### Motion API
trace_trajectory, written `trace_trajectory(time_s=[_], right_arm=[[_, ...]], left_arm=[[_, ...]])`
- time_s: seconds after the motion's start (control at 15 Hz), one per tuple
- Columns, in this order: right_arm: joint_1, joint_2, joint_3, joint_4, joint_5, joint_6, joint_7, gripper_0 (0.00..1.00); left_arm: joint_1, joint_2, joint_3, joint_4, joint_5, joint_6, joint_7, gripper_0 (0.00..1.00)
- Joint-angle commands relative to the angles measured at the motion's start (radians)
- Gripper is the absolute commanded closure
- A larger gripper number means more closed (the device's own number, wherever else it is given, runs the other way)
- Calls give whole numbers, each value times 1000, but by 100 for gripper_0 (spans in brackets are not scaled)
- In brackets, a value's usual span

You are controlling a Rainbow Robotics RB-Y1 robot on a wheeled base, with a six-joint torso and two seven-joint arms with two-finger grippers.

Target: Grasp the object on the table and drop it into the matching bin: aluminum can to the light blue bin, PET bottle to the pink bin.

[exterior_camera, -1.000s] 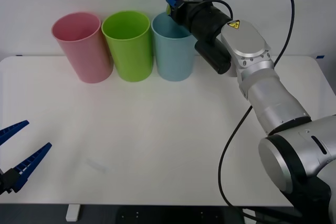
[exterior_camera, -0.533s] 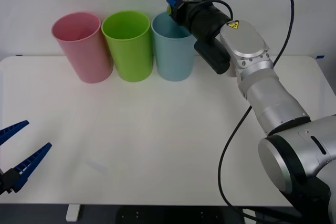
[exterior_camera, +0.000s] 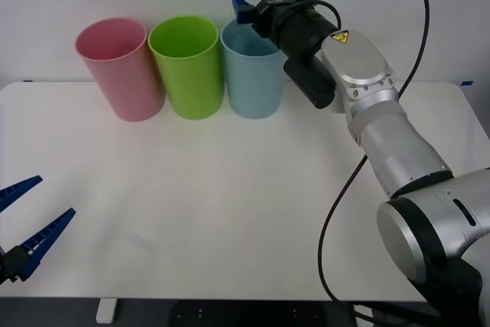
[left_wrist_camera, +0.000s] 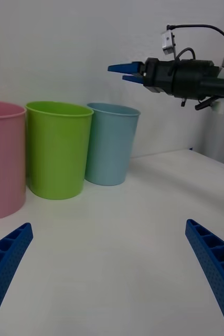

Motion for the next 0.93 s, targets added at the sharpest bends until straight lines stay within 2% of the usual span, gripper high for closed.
trace_trajectory(time_s=[0.07, 0.33, 0.47, 0.67, 0.93], right_arm=[[1, -3, 0, 0, -3, -11, 5, 0], [34, -34, 0, -58, -36, -57, 17, 0], [129, -61, 18, -199, -42, -74, 5, 0], [271, -133, 93, -400, -82, -84, -4, 0], [458, -206, 96, -627, -82, -172, -12, 0]], left_arm=[[0, 0, 0, 0, 0, 0, 0, 0], [0, 0, 0, 0, 0, 0, 0, 0], [0, 0, 0, 0, 0, 0, 0, 0], [0, 0, 0, 0, 0, 0, 0, 0], [0, 0, 0, 0, 0, 0, 0, 0]])
